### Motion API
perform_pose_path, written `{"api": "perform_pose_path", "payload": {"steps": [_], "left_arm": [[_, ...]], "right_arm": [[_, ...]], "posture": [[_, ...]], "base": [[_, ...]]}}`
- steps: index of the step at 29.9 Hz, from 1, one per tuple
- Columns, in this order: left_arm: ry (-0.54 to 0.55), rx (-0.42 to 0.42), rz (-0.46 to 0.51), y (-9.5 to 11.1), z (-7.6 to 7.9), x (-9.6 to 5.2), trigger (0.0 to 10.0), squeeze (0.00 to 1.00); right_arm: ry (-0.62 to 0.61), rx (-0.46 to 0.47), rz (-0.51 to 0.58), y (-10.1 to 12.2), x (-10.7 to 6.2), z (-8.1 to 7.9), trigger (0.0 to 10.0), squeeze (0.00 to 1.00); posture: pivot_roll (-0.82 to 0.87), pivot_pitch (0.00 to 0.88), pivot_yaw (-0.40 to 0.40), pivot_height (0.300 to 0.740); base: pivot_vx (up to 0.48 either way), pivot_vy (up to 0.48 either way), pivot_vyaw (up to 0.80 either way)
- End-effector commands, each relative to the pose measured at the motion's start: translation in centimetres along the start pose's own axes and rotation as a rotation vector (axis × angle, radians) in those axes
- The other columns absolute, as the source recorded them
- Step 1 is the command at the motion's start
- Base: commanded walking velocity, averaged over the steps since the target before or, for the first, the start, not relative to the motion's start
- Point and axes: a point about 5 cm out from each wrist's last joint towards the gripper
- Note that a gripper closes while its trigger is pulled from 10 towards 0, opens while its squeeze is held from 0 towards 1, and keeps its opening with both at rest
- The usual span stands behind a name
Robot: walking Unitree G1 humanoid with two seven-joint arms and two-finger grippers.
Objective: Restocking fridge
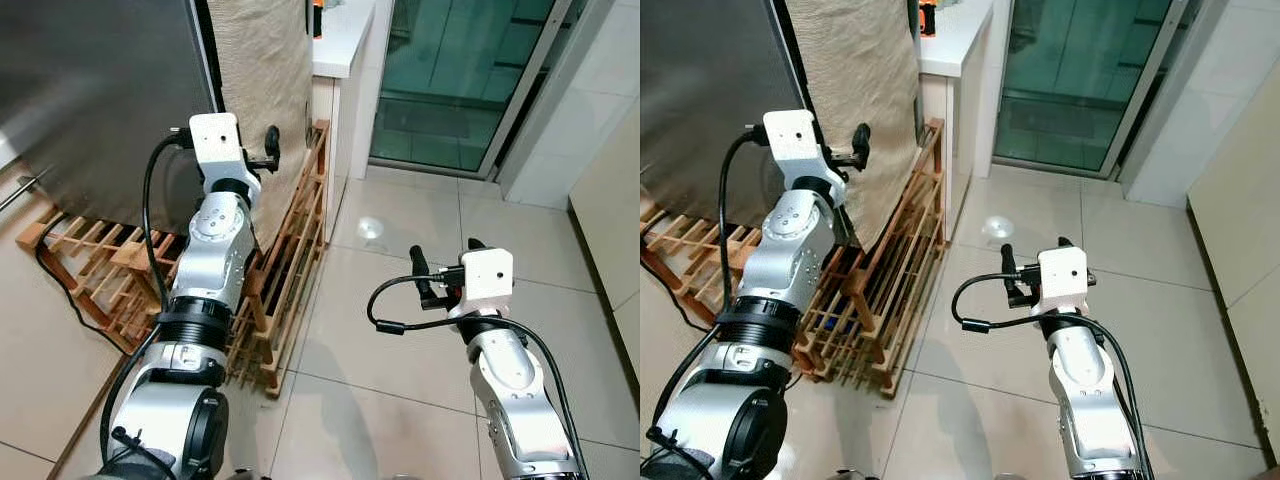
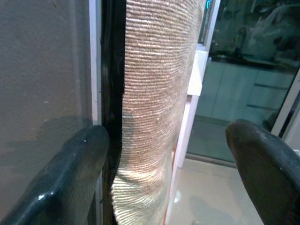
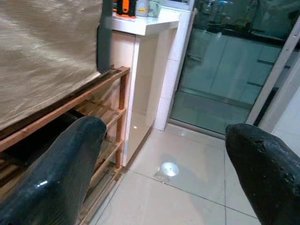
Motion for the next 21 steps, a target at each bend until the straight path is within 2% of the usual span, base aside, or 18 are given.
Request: {"api": "perform_pose_path", "payload": {"steps": [1, 9, 16, 19, 21], "left_arm": [[-0.030, -0.001, 0.008, 0.6, 1.0, 0.5, 10.0, 0.00], [0.048, 0.029, 0.031, 1.2, 0.5, 1.4, 10.0, 0.00], [0.052, -0.014, 0.013, 0.8, 1.0, 1.7, 10.0, 0.00], [0.024, -0.045, -0.020, 0.2, 1.8, 1.8, 10.0, 0.00], [-0.064, -0.045, -0.047, -0.3, 3.2, 2.0, 10.0, 0.00]], "right_arm": [[0.005, -0.008, 0.006, 0.3, -0.1, 0.0, 10.0, 0.00], [0.002, -0.009, 0.001, 0.3, -0.2, 0.1, 10.0, 0.00], [-0.003, -0.010, -0.001, 0.3, -0.2, 0.1, 10.0, 0.00], [-0.001, -0.009, -0.001, 0.3, -0.1, 0.1, 10.0, 0.00], [0.000, -0.008, 0.001, 0.4, -0.1, 0.1, 10.0, 0.00]], "posture": [[-0.20, 0.044, 0.038, 0.740], [-0.21, 0.045, 0.037, 0.740], [-0.21, 0.049, 0.040, 0.740], [-0.21, 0.050, 0.039, 0.740], [-0.21, 0.049, 0.037, 0.740]], "base": [[0.000, 0.000, 0.00], [0.000, 0.000, 0.00], [0.000, 0.000, 0.00], [0.000, 0.000, 0.00], [0.000, 0.000, 0.00]]}}
Point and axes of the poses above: a point about 5 cm out from each wrist's last joint towards the gripper, its own x axis pointing out of the wrist towards the gripper, its own y axis along the axis of the wrist's last joint, z = x × y, and after that the axes turned 15 degrees about -x, right-handed
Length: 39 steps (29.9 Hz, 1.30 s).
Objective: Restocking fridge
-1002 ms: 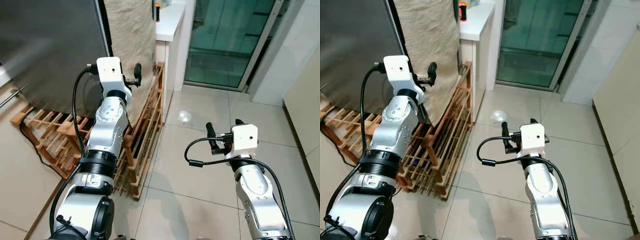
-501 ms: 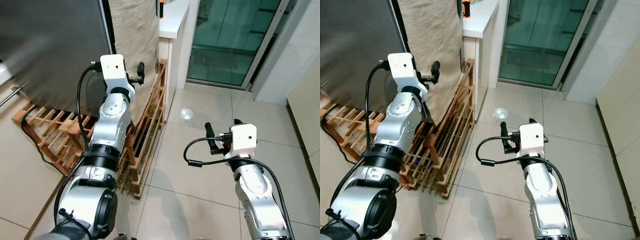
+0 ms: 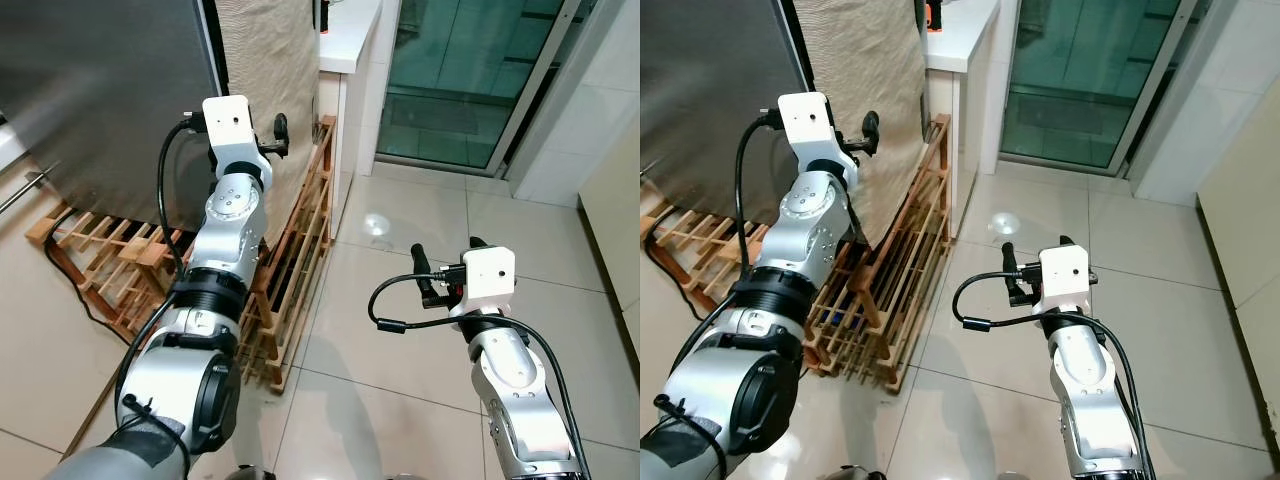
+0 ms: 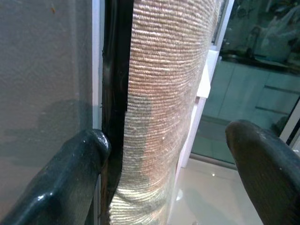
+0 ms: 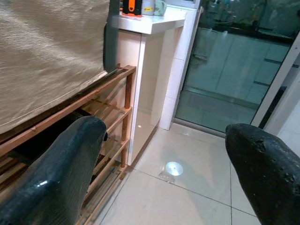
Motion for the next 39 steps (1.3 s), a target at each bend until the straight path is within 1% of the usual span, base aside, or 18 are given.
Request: {"api": "perform_pose_path", "payload": {"steps": [1, 5, 9, 10, 12, 14, 17, 21, 22, 23, 24, 27, 29, 31, 33, 34, 35, 39], "left_arm": [[-0.104, -0.007, -0.037, -0.4, 2.0, 0.2, 10.0, 0.00], [-0.280, -0.037, -0.081, -0.9, 4.6, 0.1, 10.0, 0.00], [-0.512, -0.083, -0.121, -1.5, 8.4, -0.7, 10.0, 0.00], [-0.512, -0.083, -0.121, -1.5, 8.4, -0.7, 10.0, 0.00], [-0.618, -0.079, -0.137, -2.0, 10.4, -1.4, 10.0, 0.00], [-0.744, -0.105, -0.178, -2.9, 13.1, -2.6, 10.0, 0.00], [-0.870, -0.148, -0.210, -3.4, 15.7, -3.9, 10.0, 0.00], [-1.155, -0.250, -0.266, -3.8, 21.6, -7.8, 10.0, 0.00], [-1.155, -0.250, -0.266, -3.8, 21.6, -7.8, 10.0, 0.00], [-1.241, -0.271, -0.278, -3.7, 23.2, -9.1, 10.0, 0.00], [-1.247, -0.276, -0.272, -3.6, 23.5, -9.3, 10.0, 0.00], [-1.225, -0.286, -0.253, -3.2, 23.0, -8.8, 10.0, 0.00], [-1.170, -0.313, -0.235, -2.6, 21.2, -7.5, 10.0, 0.00], [-1.083, -0.289, -0.190, -2.1, 18.4, -6.1, 10.0, 0.00], [-1.055, -0.277, -0.176, -2.0, 17.4, -5.7, 10.0, 0.00], [-0.895, -0.249, -0.124, -1.7, 12.7, -4.3, 10.0, 0.00], [-0.895, -0.249, -0.124, -1.7, 12.7, -4.3, 10.0, 0.00], [-0.631, -0.198, -0.031, -0.4, 4.6, -3.6, 10.0, 0.00]], "right_arm": [[0.003, -0.007, 0.007, 0.3, -0.1, -0.1, 10.0, 0.00], [0.011, -0.005, 0.014, 0.5, 0.0, -0.1, 10.0, 0.00], [0.057, -0.005, 0.022, 0.7, -0.1, -0.4, 10.0, 0.00], [0.057, -0.005, 0.022, 0.7, -0.1, -0.4, 10.0, 0.00], [0.060, -0.008, 0.021, 0.7, -0.2, -0.4, 10.0, 0.00], [0.059, -0.010, 0.018, 0.7, -0.3, -0.2, 10.0, 0.00], [0.057, -0.010, 0.017, 0.6, -0.4, -0.1, 10.0, 0.00], [0.081, -0.008, 0.008, 0.5, -0.9, -0.6, 10.0, 0.00], [0.081, -0.008, 0.008, 0.5, -0.9, -0.6, 10.0, 0.00], [0.089, -0.010, -0.004, 0.2, -1.1, -0.8, 10.0, 0.00], [0.091, -0.010, -0.009, 0.1, -1.1, -0.8, 10.0, 0.00], [0.083, -0.015, -0.011, 0.2, -1.1, -0.8, 10.0, 0.00], [0.065, -0.017, -0.011, 0.3, -0.9, -0.5, 10.0, 0.00], [0.048, -0.003, -0.018, 0.3, -0.7, -0.2, 10.0, 0.00], [0.042, 0.006, -0.022, 0.2, -0.6, -0.1, 10.0, 0.00], [0.008, 0.062, -0.043, -0.1, -0.1, 0.4, 10.0, 0.00], [0.008, 0.062, -0.043, -0.1, -0.1, 0.4, 10.0, 0.00], [-0.014, 0.094, -0.051, -0.3, 0.8, 0.9, 10.0, 0.00]], "posture": [[-0.21, 0.049, 0.037, 0.740], [-0.21, 0.046, 0.038, 0.740], [-0.23, 0.042, 0.042, 0.740], [-0.23, 0.042, 0.042, 0.740], [-0.24, 0.040, 0.042, 0.740], [-0.25, 0.035, 0.045, 0.740], [-0.26, 0.031, 0.047, 0.740], [-0.27, 0.025, 0.045, 0.740], [-0.27, 0.025, 0.045, 0.740], [-0.28, 0.022, 0.048, 0.740], [-0.29, 0.023, 0.054, 0.740], [-0.29, 0.022, 0.056, 0.740], [-0.28, 0.024, 0.056, 0.740], [-0.27, 0.020, 0.051, 0.740], [-0.27, 0.020, 0.051, 0.740], [-0.23, 0.013, 0.046, 0.740], [-0.23, 0.013, 0.046, 0.740], [-0.19, 0.005, 0.039, 0.740]], "base": [[0.000, 0.000, 0.00], [0.000, 0.000, 0.00], [0.000, 0.000, 0.00], [0.000, 0.000, 0.00], [0.000, 0.000, 0.00], [0.000, 0.000, 0.00], [0.000, 0.000, 0.00], [0.000, 0.000, 0.00], [0.000, 0.000, 0.00], [0.000, 0.000, 0.00], [0.000, 0.000, 0.00], [0.000, 0.000, 0.00], [0.000, 0.000, 0.00], [0.000, 0.000, 0.00], [0.000, 0.000, 0.00], [0.000, 0.000, 0.00], [0.000, 0.000, 0.00], [0.000, 0.000, 0.00]]}}
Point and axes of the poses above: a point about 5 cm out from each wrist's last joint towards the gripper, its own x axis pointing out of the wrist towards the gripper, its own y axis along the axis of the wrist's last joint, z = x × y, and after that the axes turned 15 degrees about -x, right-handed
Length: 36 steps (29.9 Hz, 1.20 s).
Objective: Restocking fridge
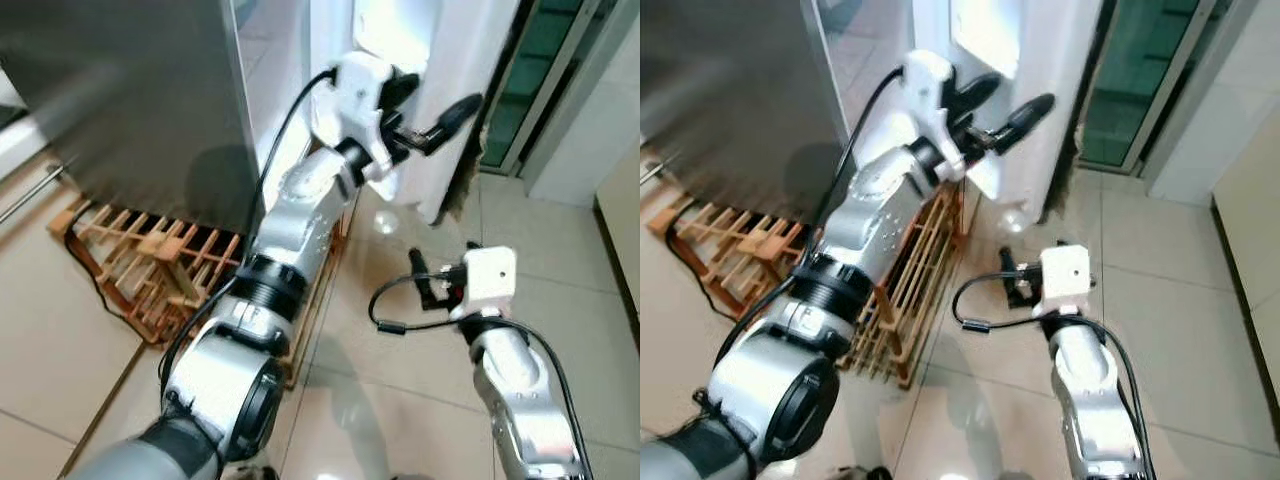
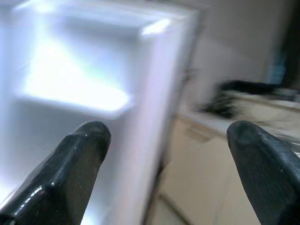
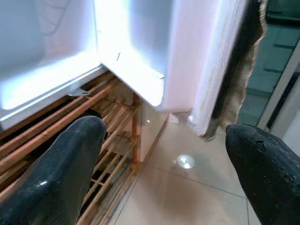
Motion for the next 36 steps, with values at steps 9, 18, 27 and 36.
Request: {"api": "perform_pose_path", "payload": {"steps": [9, 18, 27, 36], "left_arm": [[0.723, 0.292, 0.093, 4.0, -9.9, -15.0, 10.0, 0.00], [0.912, 0.324, -0.063, 0.7, -9.1, -19.0, 10.0, 0.00], [0.875, 0.329, 0.006, 1.3, -7.6, -17.1, 10.0, 0.00], [0.901, 0.410, 0.162, 3.7, -6.5, -16.8, 10.0, 0.00]], "right_arm": [[0.068, 0.016, -0.021, -0.4, 2.5, -1.2, 10.0, 0.00], [0.128, 0.055, -0.013, -0.3, 3.8, -1.9, 10.0, 0.00], [0.142, 0.067, 0.006, -0.2, 4.2, -2.2, 10.0, 0.00], [0.144, -0.024, 0.188, 1.9, 3.9, -2.0, 10.0, 0.00]], "posture": [[-0.07, 0.004, 0.007, 0.740], [-0.03, 0.018, -0.021, 0.740], [-0.05, 0.005, -0.029, 0.740], [-0.07, 0.000, -0.038, 0.740]], "base": [[0.000, 0.000, 0.28], [0.000, 0.000, 0.58], [0.000, 0.000, 0.48], [0.000, 0.000, 0.47]]}}
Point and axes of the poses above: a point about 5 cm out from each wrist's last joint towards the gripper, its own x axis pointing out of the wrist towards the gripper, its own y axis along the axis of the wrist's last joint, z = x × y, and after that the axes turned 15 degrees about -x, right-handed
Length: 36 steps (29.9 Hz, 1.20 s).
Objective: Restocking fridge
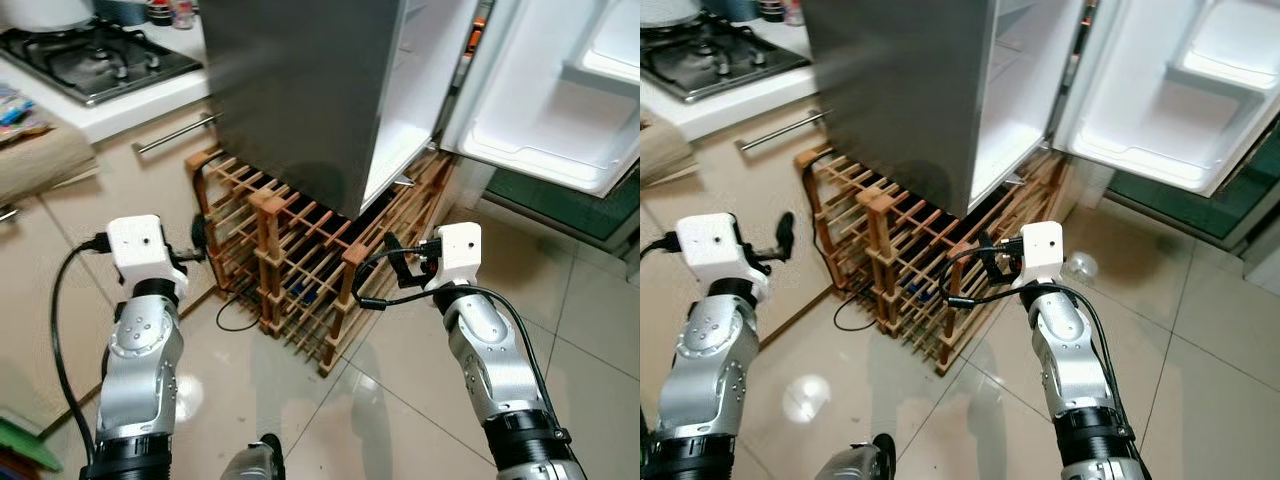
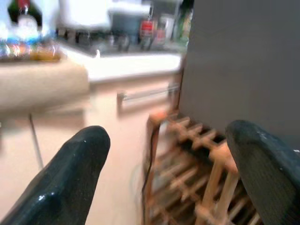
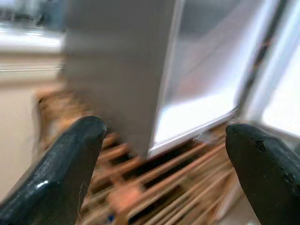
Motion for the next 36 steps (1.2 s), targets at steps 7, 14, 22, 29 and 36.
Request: {"api": "perform_pose_path", "payload": {"steps": [7, 14, 22, 29, 36], "left_arm": [[-0.069, 0.046, -0.028, -0.3, 2.3, 0.4, 10.0, 0.00], [-0.055, 0.034, -0.050, -0.8, 2.2, 0.2, 10.0, 0.00], [0.008, 0.093, -0.036, -0.7, 2.3, 0.3, 10.0, 0.00], [0.000, 0.117, -0.039, -0.9, 2.8, 0.7, 10.0, 0.00], [0.025, -0.003, -0.055, -1.2, 2.4, 0.4, 10.0, 0.00]], "right_arm": [[0.000, 0.035, 0.010, 0.4, 0.9, 0.5, 10.0, 0.00], [0.019, 0.092, 0.007, 0.2, 1.1, -0.1, 10.0, 0.00], [0.063, 0.098, 0.012, 0.4, 1.5, -1.0, 10.0, 0.00], [0.061, 0.088, 0.018, 0.5, 1.8, -0.8, 10.0, 0.00], [0.060, 0.059, 0.009, 0.2, 1.4, -0.8, 10.0, 0.00]], "posture": [[-0.05, 0.000, -0.035, 0.740], [-0.05, 0.000, -0.030, 0.740], [-0.05, 0.000, -0.033, 0.740], [-0.05, 0.002, -0.038, 0.740], [-0.04, 0.004, -0.044, 0.740]], "base": [[0.000, 0.000, 0.47], [0.000, 0.000, 0.46], [0.000, -0.420, 0.46], [0.000, -0.480, 0.43], [0.000, -0.339, 0.42]]}}
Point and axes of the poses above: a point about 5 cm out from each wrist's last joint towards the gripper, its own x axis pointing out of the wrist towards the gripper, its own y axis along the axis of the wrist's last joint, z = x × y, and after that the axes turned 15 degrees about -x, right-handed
